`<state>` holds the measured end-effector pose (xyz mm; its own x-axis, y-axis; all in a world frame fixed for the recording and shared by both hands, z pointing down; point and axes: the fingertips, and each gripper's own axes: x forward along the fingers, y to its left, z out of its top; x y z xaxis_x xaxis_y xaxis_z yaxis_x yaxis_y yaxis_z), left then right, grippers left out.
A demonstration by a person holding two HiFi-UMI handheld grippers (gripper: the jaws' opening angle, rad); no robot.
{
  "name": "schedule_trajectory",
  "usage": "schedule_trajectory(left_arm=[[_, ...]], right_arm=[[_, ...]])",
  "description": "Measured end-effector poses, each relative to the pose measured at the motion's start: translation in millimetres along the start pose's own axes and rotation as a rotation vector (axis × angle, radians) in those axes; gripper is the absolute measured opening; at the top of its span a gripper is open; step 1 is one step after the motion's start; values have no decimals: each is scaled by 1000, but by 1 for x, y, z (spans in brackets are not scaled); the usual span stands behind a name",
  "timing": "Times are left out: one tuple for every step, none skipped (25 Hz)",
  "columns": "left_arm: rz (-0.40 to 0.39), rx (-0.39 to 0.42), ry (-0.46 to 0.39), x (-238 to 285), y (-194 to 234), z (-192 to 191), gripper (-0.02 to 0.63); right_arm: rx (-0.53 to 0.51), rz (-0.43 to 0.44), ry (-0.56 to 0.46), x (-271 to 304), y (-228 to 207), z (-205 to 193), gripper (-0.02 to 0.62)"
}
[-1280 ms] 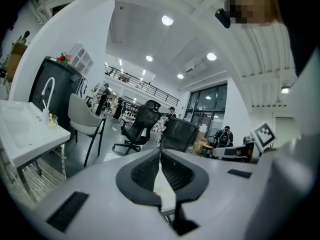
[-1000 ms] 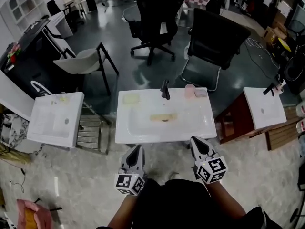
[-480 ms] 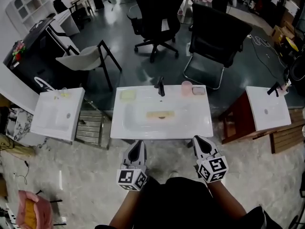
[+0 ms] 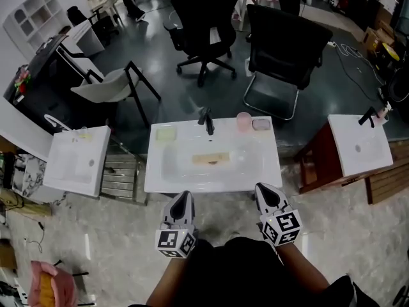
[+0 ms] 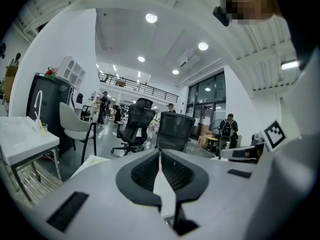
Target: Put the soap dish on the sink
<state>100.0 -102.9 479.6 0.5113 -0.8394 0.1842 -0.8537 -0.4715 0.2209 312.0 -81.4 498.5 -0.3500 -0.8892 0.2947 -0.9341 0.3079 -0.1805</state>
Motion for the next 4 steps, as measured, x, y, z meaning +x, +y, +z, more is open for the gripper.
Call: schedule_trajectory(left_arm=[[5,-1,1,3,-1,-1,17],[10,-4,1,6,-2,-2,17],[15,-8,1,10,-3,-4,17],[21,-13,2,14,-4,-5,17]], right_arm=[[1,2,2,2,-4,-1,-2],[0,5,5,3,-9,-1,-2],[-2,8,8,5,-13,-2,-2],[-3,11,11,7,-18,-2,-2]])
